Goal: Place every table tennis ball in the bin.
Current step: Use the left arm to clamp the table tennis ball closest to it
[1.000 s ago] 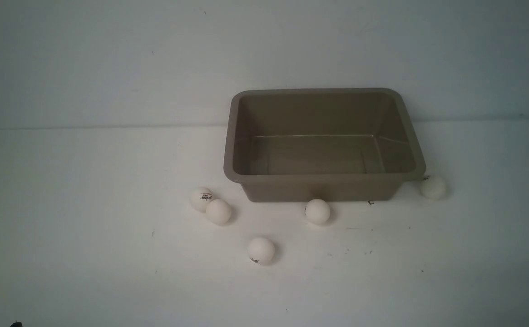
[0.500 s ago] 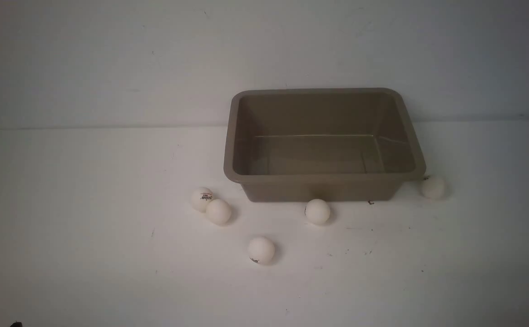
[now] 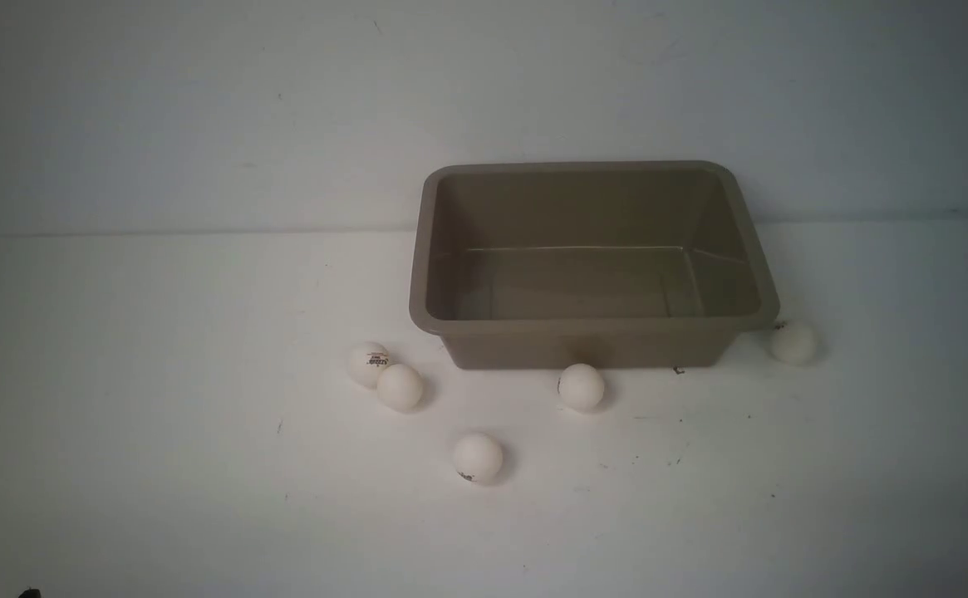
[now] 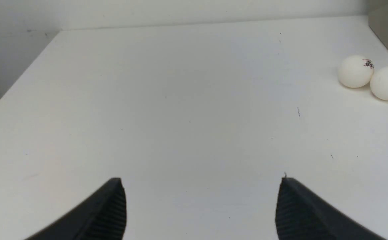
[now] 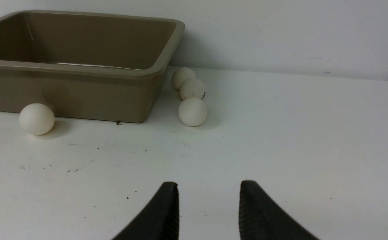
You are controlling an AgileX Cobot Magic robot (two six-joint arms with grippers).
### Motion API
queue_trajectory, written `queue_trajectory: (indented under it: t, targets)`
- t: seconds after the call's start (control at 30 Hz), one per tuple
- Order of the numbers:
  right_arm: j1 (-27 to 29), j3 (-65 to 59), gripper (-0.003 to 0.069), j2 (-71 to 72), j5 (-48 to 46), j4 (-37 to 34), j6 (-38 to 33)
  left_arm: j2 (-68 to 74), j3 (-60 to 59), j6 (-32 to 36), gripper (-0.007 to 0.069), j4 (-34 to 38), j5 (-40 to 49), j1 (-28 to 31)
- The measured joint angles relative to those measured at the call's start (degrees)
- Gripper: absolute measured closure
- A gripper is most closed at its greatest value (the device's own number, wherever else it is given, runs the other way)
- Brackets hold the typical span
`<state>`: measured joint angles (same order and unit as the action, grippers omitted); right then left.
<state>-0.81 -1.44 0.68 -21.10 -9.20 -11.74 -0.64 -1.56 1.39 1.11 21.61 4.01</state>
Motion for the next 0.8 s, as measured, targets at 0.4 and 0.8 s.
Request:
queue_trajectory:
  t: [0.4,0.8]
  targets:
    - [0.0,0.4,0.0416,0.0,10.8,-7.8,0.1,0.0,0.0,0.0,0.0080,0.0,0.0,0.0]
    - [0.0,20.0,0.0416,-2.1,-1.8,-8.2,0.2,0.0,0.0,0.0,0.0080,0.0,0.0,0.0]
